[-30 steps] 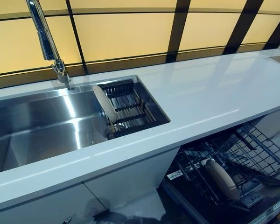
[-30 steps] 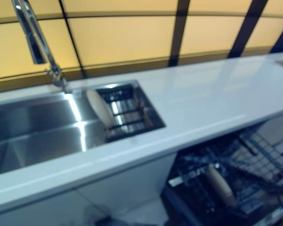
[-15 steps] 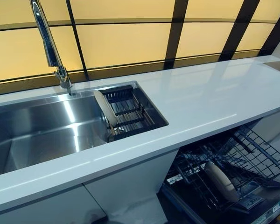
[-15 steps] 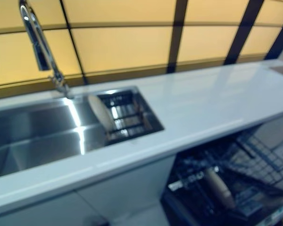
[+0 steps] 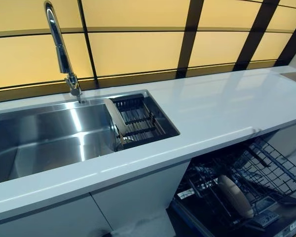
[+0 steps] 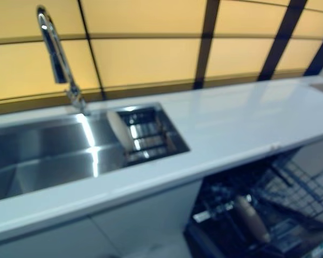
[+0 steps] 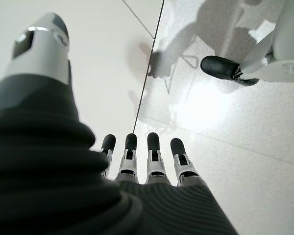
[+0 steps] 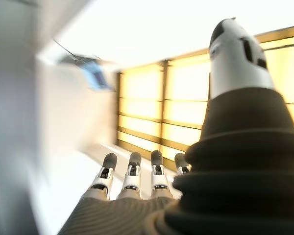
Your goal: Take plates into dishwasher
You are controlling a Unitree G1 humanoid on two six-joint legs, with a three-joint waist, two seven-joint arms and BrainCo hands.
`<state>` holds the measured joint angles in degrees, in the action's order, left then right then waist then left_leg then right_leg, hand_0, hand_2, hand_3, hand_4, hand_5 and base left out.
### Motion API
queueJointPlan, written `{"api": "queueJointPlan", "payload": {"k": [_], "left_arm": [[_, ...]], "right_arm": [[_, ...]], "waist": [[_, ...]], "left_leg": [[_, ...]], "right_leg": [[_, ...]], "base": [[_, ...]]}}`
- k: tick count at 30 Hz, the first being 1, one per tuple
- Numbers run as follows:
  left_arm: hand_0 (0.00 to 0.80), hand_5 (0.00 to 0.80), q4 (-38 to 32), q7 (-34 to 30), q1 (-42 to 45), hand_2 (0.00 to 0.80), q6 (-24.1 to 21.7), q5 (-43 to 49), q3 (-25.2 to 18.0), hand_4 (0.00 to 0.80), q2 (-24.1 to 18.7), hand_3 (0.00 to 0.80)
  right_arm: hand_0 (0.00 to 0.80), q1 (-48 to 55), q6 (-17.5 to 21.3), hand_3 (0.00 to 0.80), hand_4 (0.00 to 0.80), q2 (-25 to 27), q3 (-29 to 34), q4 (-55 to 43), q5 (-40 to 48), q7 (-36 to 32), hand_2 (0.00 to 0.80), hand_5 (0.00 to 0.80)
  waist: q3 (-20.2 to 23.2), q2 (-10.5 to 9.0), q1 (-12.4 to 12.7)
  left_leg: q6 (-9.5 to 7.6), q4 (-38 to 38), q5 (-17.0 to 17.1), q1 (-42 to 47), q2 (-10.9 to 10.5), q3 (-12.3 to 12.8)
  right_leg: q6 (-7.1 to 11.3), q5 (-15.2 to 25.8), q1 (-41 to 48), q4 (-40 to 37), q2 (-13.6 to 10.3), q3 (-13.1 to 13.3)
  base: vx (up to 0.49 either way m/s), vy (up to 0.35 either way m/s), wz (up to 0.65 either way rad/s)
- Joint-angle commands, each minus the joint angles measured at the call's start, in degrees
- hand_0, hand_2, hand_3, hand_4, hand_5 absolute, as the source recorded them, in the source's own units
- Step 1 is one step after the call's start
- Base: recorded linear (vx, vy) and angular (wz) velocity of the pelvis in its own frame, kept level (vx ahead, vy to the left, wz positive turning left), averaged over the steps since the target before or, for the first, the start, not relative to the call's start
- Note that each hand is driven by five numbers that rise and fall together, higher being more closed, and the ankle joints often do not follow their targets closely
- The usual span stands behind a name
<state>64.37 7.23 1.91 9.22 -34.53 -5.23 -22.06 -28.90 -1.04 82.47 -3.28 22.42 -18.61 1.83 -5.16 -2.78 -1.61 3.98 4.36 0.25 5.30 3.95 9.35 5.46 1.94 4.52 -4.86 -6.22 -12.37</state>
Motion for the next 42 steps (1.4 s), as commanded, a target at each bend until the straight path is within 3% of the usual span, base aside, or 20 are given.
{"api": "queueJointPlan", "payload": {"k": [1, 7, 12, 18, 22, 26, 32, 42], "left_arm": [[0.0, 0.0, 1.3, 0.0, -0.9, 0.0, -1.7, 0.5, 2.1, 0.0, -2.3, 0.0], [0.0, 0.0, 0.5, 0.7, -1.1, 0.0, -1.1, 1.0, 3.5, 0.0, -1.5, 0.0], [0.0, 0.0, 0.2, 1.4, -1.1, 0.0, -0.6, 0.9, 3.7, 0.0, -1.6, 0.0], [0.0, 0.0, -0.1, 1.4, -0.9, 0.0, -0.2, 1.0, 4.0, 0.0, -1.9, 0.0], [0.0, 0.0, -2.0, 0.8, -1.8, 0.0, -0.2, 0.6, 5.4, 0.0, -3.4, 0.0], [0.0, 0.0, -3.4, -0.1, -2.5, 0.0, -1.0, -0.6, 7.0, 0.0, -4.2, 0.0], [0.0, 0.0, -4.0, -1.4, -2.1, 0.0, -1.1, -2.0, 8.4, 0.0, -4.2, 0.0], [0.0, 0.0, -5.3, -3.0, -2.8, 0.0, -1.7, -2.6, 10.3, 0.0, -3.7, 0.0]], "right_arm": [[0.0, -12.0, 6.0, 0.0, 0.0, 3.2, -10.3, -3.4, -12.3, 8.4, 0.0, 0.0], [0.0, -24.7, 10.0, 0.0, 0.0, 1.1, -23.1, -5.8, -27.6, 13.1, 0.0, 0.0], [0.0, -32.3, 10.6, 0.0, 0.0, 0.0, -30.1, -8.4, -30.0, 11.3, 0.0, 0.0], [0.0, -36.7, 9.5, 0.0, 0.0, -2.6, -33.7, -9.0, -31.6, 8.5, 0.0, 0.0], [0.0, -40.7, 4.8, 0.0, 0.0, -4.7, -36.7, -8.6, -32.9, 7.7, 0.0, 0.0], [0.0, -46.5, 1.3, 0.0, 0.0, -5.7, -41.0, -7.8, -33.3, 7.8, 0.0, 0.0], [0.0, -52.6, 0.2, 0.0, 0.0, -6.7, -45.7, -7.1, -33.9, 8.4, 0.0, 0.0], [0.0, -59.3, -0.9, 0.0, 0.0, -9.0, -50.0, -6.9, -34.6, 7.7, 0.0, 0.0]], "waist": [[1.4, -5.4, 5.0], [0.9, -6.49, 6.9], [0.1, -7.89, 8.1], [-1.7, -8.95, 9.4], [-5.9, -9.55, 10.4], [-9.8, -8.67, 10.8], [-12.9, -6.96, 11.0], [-15.0, -5.99, 11.4]], "left_leg": [[-2.32, 0.6, -0.6, -0.8, -3.1, 0.2], [-2.46, 0.6, -0.4, -1.9, -3.2, -1.5], [-2.44, 0.6, 0.0, -3.0, -3.2, -2.7], [-2.64, 0.6, 0.5, -4.6, -3.6, -4.3], [-3.11, 0.6, 1.4, -7.6, -3.9, -5.7], [-3.26, 0.6, 2.3, -11.0, -4.3, -6.8], [-3.18, 0.6, 3.1, -13.3, -4.6, -7.1], [-2.96, 0.6, 3.6, -15.8, -4.8, -7.5]], "right_leg": [[3.64, 1.9, 0.5, -0.1, 1.2, -0.7], [3.97, 2.1, 0.5, -0.1, 1.2, -2.3], [4.18, 2.5, -0.1, -0.1, 1.4, -3.3], [4.25, 3.1, -1.0, -0.1, 1.9, -4.1], [3.98, 4.0, -3.6, -0.1, 2.5, -3.7], [3.95, 4.9, -6.7, -0.1, 2.6, -3.6], [3.91, 5.3, -9.2, 0.5, 2.0, -4.2], [3.98, 5.4, -11.7, 0.8, 1.4, -4.7]], "base": [[0.039, 0.014, 0.07], [0.039, -0.001, 0.21], [0.023, -0.027, 0.25], [0.041, -0.032, 0.23], [-0.116, -0.098, 0.36], [-0.113, -0.03, 0.3], [-0.004, 0.05, 0.09], [0.008, 0.009, 0.0]]}}
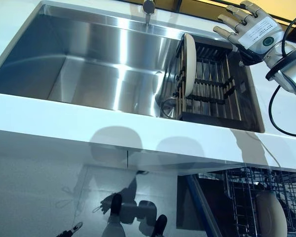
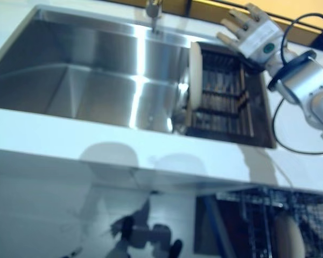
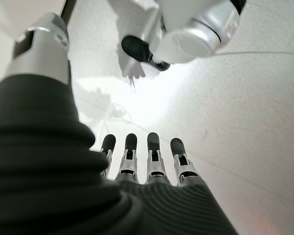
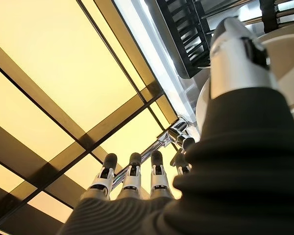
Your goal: Take plates into dishwasher
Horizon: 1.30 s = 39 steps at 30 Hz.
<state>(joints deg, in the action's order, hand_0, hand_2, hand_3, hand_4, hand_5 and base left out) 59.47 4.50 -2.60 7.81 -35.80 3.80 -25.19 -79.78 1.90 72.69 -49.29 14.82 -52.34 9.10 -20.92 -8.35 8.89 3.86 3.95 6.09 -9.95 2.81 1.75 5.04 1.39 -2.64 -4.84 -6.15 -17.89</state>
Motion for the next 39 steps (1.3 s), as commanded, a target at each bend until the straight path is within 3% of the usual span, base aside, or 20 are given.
{"api": "queueJointPlan", "payload": {"k": [1, 14, 30, 39], "left_arm": [[0.0, 0.0, -0.4, -0.4, 1.7, 0.0, -0.4, -1.5, 1.4, 0.0, -0.5, 0.0], [0.0, 0.0, -0.3, -0.8, 2.1, 0.0, -0.4, -1.7, 1.4, 0.0, 0.3, 0.0], [0.0, 0.0, -0.3, 0.5, 1.8, 0.0, -0.8, -2.2, 0.8, 0.0, 0.7, 0.0], [0.0, 0.0, -0.4, 1.0, 1.1, 0.0, -1.9, -3.0, 1.8, 0.0, 1.0, 0.0]], "right_arm": [[0.0, -8.7, -4.0, 0.0, 0.0, 0.6, -4.2, 0.8, -1.1, 0.5, 0.0, 0.0], [0.0, -13.0, -4.3, 0.0, 0.0, -1.4, -6.1, 1.3, -0.6, 0.8, 0.0, 0.0], [0.0, -11.7, -4.7, 0.0, 0.0, -2.2, -3.9, -6.1, 1.8, -3.7, 0.0, 0.0], [0.0, -13.2, -2.2, 0.0, 0.0, -5.6, -6.9, -3.0, 2.0, -5.1, 0.0, 0.0]], "waist": [[0.6, -0.33, 1.0], [0.7, 0.48, 1.1], [-0.4, -0.26, 1.5], [-1.6, -0.07, 2.4]], "left_leg": [[-2.85, 1.1, -2.3, -0.7, -3.7, 0.0], [-2.51, 1.1, -2.4, -0.4, -3.8, 0.0], [-2.62, 1.1, -2.7, 0.1, -3.8, -0.1], [-2.59, 1.1, -2.6, -0.6, -4.0, -0.6]], "right_leg": [[4.42, 6.0, -4.7, 0.8, 1.3, 0.8], [4.22, 5.5, -4.6, 1.0, 0.7, 0.3], [4.3, 5.3, -4.4, 1.5, 0.9, 0.3], [4.12, 5.1, -5.0, 1.7, 0.8, -0.3]], "base": [[0.0, 0.0, 0.0], [0.0, 0.005, 0.0], [-0.001, -0.006, 0.0], [0.0, 0.0, 0.0]]}}
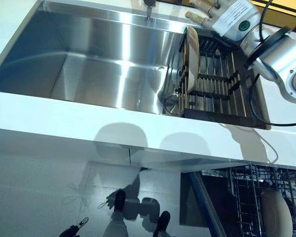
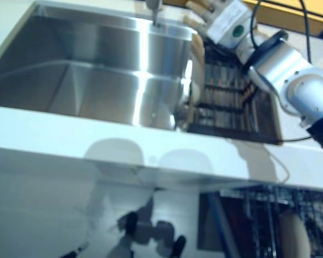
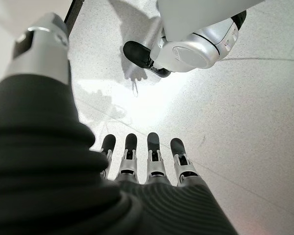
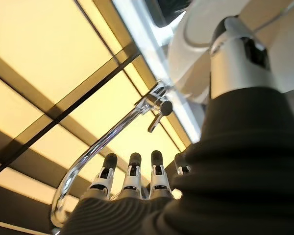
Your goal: Take plates into dishwasher
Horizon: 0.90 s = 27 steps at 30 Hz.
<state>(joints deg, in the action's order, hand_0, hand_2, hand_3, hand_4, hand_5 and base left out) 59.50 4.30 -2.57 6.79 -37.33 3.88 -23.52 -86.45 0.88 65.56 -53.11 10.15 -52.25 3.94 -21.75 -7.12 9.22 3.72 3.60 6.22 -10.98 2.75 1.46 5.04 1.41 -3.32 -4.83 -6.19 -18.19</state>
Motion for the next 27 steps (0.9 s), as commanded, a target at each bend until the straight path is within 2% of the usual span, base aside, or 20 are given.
{"api": "queueJointPlan", "payload": {"k": [1, 27], "left_arm": [[0.0, 0.0, -0.3, 1.2, 1.0, 0.0, -1.0, -1.5, 1.8, 0.0, -0.6, 0.0], [0.0, 0.0, -1.2, 0.6, 0.6, 0.0, -2.2, -3.1, 2.9, 0.0, 0.0, 0.0]], "right_arm": [[0.0, -6.5, -1.0, 0.0, 0.0, 1.3, -3.3, 1.8, 1.9, 0.0, 0.0, 0.0], [0.0, -5.9, 2.1, 0.0, 0.0, -1.3, -5.7, 7.5, 1.1, 0.4, 0.0, 0.0]], "waist": [[-0.9, -1.23, 2.0], [-2.8, 0.81, 2.5]], "left_leg": [[-2.45, 1.4, -2.7, 0.4, -3.9, -0.3], [-2.07, 1.4, -1.5, -1.5, -4.5, -1.0]], "right_leg": [[4.12, 5.1, -4.3, 1.7, 0.8, -0.1], [3.74, 5.2, -6.1, 1.9, 0.0, -0.9]], "base": [[0.0, 0.0, 0.0], [-0.001, 0.001, 0.0]]}}
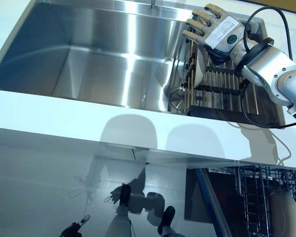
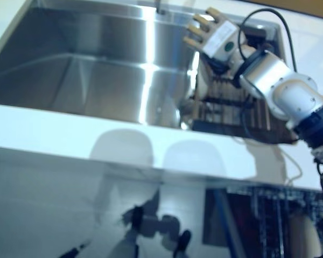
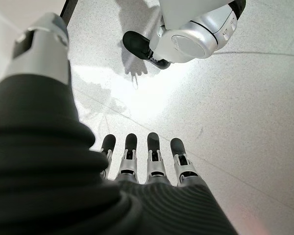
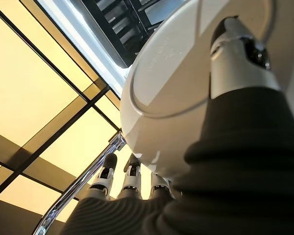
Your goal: Take plates into dishwasher
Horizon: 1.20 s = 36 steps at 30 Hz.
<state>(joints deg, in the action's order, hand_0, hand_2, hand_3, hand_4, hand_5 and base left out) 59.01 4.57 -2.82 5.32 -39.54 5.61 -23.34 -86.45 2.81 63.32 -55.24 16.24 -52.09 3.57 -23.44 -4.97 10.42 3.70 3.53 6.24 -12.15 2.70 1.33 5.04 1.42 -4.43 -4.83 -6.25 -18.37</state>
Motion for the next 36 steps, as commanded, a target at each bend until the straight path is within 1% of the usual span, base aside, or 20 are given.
{"api": "queueJointPlan", "payload": {"k": [1, 6, 7, 8, 9, 10, 13, 19, 36], "left_arm": [[0.0, 0.0, -0.8, 0.3, 0.9, 0.0, -0.8, -1.0, 1.1, 0.0, -0.1, 0.0], [0.0, 0.0, -1.0, -0.1, 1.1, 0.0, -0.9, -1.6, 1.1, 0.0, 0.0, 0.0], [0.0, 0.0, -0.9, -0.4, 1.2, 0.0, -1.0, -1.6, 1.1, 0.0, 0.0, 0.0], [0.0, 0.0, -0.8, -0.7, 1.5, 0.0, -1.3, -1.6, 1.0, 0.0, -0.1, 0.0], [0.0, 0.0, -0.8, -0.8, 1.5, 0.0, -1.3, -1.6, 0.9, 0.0, 0.0, 0.0], [0.0, 0.0, -0.7, -0.9, 1.6, 0.0, -1.5, -1.6, 0.9, 0.0, -0.1, 0.0], [0.0, 0.0, -1.0, -1.2, 1.9, 0.0, -1.7, -1.5, 0.5, 0.0, -0.2, 0.0], [0.0, 0.0, -1.0, -1.5, 1.7, 0.0, -1.9, -1.4, 0.4, 0.0, -0.2, 0.0], [0.0, 0.0, -0.5, -1.6, 1.9, 0.0, -2.3, -1.6, -0.1, 0.0, 0.3, 0.0]], "right_arm": [[0.0, -5.8, 0.3, 0.0, 0.0, 1.0, -3.6, 1.3, 0.7, 0.7, 0.0, 0.0], [0.0, -5.3, 1.4, 0.0, 0.0, 1.2, -3.9, 1.0, -2.1, -0.6, 0.0, 0.0], [0.078, -5.3, 1.5, 0.078, 0.078, 1.2, -4.2, 1.1, -2.5, -0.8, 0.078, 0.078], [0.48, -5.6, 1.9, 0.48, 0.48, 1.2, -4.5, 1.0, -3.9, -1.2, 0.48, 0.48], [0.656, -5.6, 2.0, 0.656, 0.656, 1.2, -4.5, 1.0, -4.2, -1.3, 0.656, 0.656], [0.8, -5.5, 2.1, 0.8, 0.8, 1.2, -4.5, 1.1, -4.7, -1.7, 0.8, 0.8], [0.8, -5.3, 2.2, 0.8, 0.8, 1.3, -4.7, 1.2, -5.7, -3.0, 0.8, 0.8], [0.8, -4.7, 2.4, 0.8, 0.8, 1.4, -4.2, 2.1, -5.6, -3.1, 0.8, 0.8], [0.8, -3.3, 3.5, 0.8, 0.8, 1.7, -3.2, 1.6, -6.6, -4.8, 0.8, 0.8]], "waist": [[-1.2, -1.29, 1.3], [-1.5, -0.99, 1.3], [-1.5, -0.95, 1.4], [-1.6, -0.97, 1.4], [-1.6, -0.96, 1.4], [-1.6, -1.0, 1.5], [-1.5, -1.31, 1.5], [-0.9, -1.77, 1.2], [0.3, -1.87, 0.5]], "left_leg": [[-2.04, 1.5, -1.5, -0.4, -4.5, -0.8], [-2.03, 1.5, -1.3, -0.6, -4.6, -0.9], [-2.03, 1.5, -1.2, -0.6, -4.6, -0.9], [-2.01, 1.5, -1.2, -0.7, -4.6, -0.9], [-2.02, 1.5, -1.2, -0.7, -4.6, -0.9], [-2.01, 1.5, -1.2, -0.6, -4.6, -0.9], [-2.02, 1.5, -1.3, -0.4, -4.5, -0.8], [-2.0, 1.5, -1.6, 0.1, -4.3, -0.5], [-2.02, 1.5, -2.1, 1.2, -3.9, 0.3]], "right_leg": [[3.74, 5.2, -5.0, 1.9, 0.1, -0.7], [3.72, 5.3, -5.2, 1.9, 0.0, -0.7], [3.71, 5.3, -5.2, 1.9, 0.0, -0.8], [3.71, 5.3, -5.2, 1.8, 0.0, -0.8], [3.72, 5.4, -5.2, 1.8, 0.0, -0.8], [3.75, 5.4, -5.1, 1.8, -0.1, -0.9], [3.83, 5.4, -5.1, 1.9, -0.1, -1.0], [3.85, 5.4, -4.6, 1.8, 0.1, -0.7], [3.96, 5.3, -3.8, 1.5, 0.2, 0.2]], "base": [[-0.011, 0.03, 0.0], [0.0, 0.0, 0.0], [0.0, 0.0, 0.0], [0.0, 0.0, 0.0], [0.0, 0.0, 0.0], [0.0, 0.0, 0.0], [0.0, 0.0, 0.0], [0.0, 0.0, 0.0], [-0.004, 0.0, 0.0]]}}
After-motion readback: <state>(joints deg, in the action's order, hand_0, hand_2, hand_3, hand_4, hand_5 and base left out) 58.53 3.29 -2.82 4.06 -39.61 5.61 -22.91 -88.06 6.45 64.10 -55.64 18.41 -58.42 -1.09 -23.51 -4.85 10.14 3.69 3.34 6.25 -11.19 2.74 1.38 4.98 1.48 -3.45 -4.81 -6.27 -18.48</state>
